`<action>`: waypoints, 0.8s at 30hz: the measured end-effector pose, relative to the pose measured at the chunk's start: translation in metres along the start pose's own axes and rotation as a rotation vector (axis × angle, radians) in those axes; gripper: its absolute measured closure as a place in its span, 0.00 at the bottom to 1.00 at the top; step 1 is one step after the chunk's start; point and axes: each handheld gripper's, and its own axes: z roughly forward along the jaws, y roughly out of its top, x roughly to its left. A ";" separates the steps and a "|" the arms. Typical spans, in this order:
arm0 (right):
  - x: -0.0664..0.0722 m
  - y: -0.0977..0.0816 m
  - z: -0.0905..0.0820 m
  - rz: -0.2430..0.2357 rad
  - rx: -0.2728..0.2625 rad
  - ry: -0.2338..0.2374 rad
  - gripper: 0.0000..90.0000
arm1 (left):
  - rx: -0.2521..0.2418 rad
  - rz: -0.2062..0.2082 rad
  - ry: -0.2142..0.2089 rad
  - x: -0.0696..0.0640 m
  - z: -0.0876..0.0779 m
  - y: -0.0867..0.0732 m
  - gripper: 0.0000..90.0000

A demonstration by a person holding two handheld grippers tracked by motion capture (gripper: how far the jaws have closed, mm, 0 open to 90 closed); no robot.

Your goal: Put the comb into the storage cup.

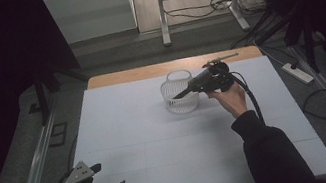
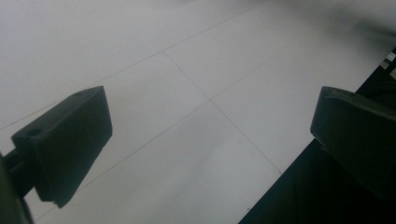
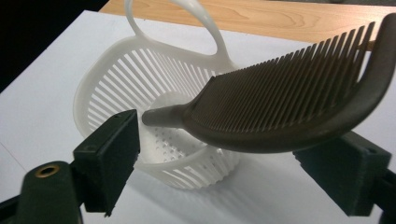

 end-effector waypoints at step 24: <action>0.007 -0.001 -0.010 -0.087 0.019 -0.011 0.02 | 0.000 0.001 -0.001 0.000 0.000 0.000 0.00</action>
